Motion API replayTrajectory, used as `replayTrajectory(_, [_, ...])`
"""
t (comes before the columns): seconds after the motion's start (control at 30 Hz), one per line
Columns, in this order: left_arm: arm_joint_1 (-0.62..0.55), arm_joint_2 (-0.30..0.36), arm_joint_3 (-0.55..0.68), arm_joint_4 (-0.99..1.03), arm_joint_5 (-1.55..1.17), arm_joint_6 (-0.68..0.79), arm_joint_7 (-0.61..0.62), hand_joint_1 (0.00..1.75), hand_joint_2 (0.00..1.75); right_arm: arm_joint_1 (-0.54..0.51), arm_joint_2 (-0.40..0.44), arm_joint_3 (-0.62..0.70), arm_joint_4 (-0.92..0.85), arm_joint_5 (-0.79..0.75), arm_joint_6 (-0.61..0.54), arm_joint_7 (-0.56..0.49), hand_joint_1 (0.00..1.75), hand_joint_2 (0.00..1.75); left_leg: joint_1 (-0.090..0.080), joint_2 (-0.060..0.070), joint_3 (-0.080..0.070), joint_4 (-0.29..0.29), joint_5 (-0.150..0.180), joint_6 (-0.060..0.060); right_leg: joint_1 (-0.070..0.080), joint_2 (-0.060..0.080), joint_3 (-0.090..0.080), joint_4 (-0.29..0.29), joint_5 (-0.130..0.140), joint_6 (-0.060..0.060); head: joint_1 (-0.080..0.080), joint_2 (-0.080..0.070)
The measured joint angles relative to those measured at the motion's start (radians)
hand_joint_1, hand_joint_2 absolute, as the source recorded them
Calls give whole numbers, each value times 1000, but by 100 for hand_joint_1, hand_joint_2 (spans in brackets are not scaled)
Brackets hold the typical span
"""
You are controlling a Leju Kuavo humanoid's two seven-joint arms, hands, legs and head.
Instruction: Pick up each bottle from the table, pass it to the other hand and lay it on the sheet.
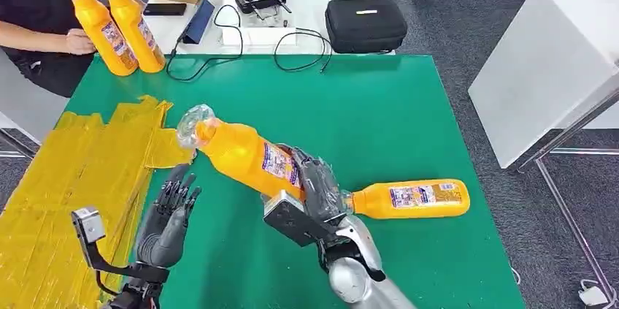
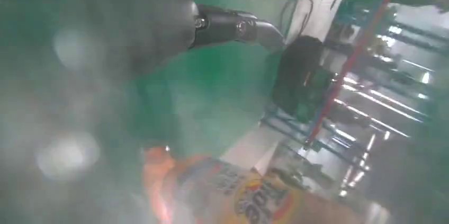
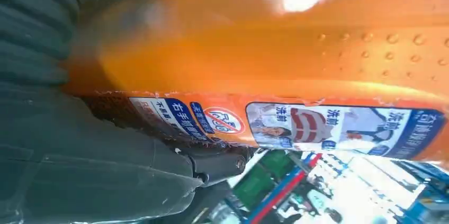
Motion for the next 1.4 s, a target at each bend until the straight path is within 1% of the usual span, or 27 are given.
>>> replayTrajectory(0.2, [-5,1,-34,2,13,-8,2,0,175,-27,1,22,9,-18,14,23,175,175,0,-1,0,0,0,0,0,0,0,0,0,0,0,0])
replayTrajectory(0.33, [-20,3,-50,14,23,-12,3,0,175,-68,13,31,75,-34,32,37,175,175,0,-2,0,0,0,0,0,-1,0,0,0,0,0,0])
replayTrajectory(0.6, [-39,5,-58,29,30,-13,10,0,175,-104,37,36,159,-40,37,49,175,175,0,-3,-1,0,0,0,0,-2,0,0,0,0,0,0])
replayTrajectory(0.73, [-60,6,-58,43,42,-12,13,0,175,-127,60,53,217,16,3,50,175,175,0,-3,-1,0,0,0,0,-2,0,0,0,0,0,0])
replayTrajectory(0.87, [-67,6,-57,54,47,-12,14,0,175,-139,74,67,247,35,-5,53,175,175,0,-3,-1,0,0,0,0,-2,0,0,0,0,0,0])
replayTrajectory(0.97, [-75,8,-56,60,63,-6,14,0,175,-147,79,85,261,84,-15,60,175,175,0,-3,-1,0,0,0,0,-2,0,0,0,0,0,0])
replayTrajectory(1.13, [-91,9,-39,72,114,-2,25,0,175,-151,94,140,263,184,-18,108,175,175,0,-3,-1,0,0,0,0,-2,0,0,0,0,0,0])
replayTrajectory(1.4, [-93,10,-14,76,126,-5,24,0,175,-153,101,178,263,180,-16,113,175,175,0,-4,-1,0,0,0,0,-2,0,0,0,0,0,0])
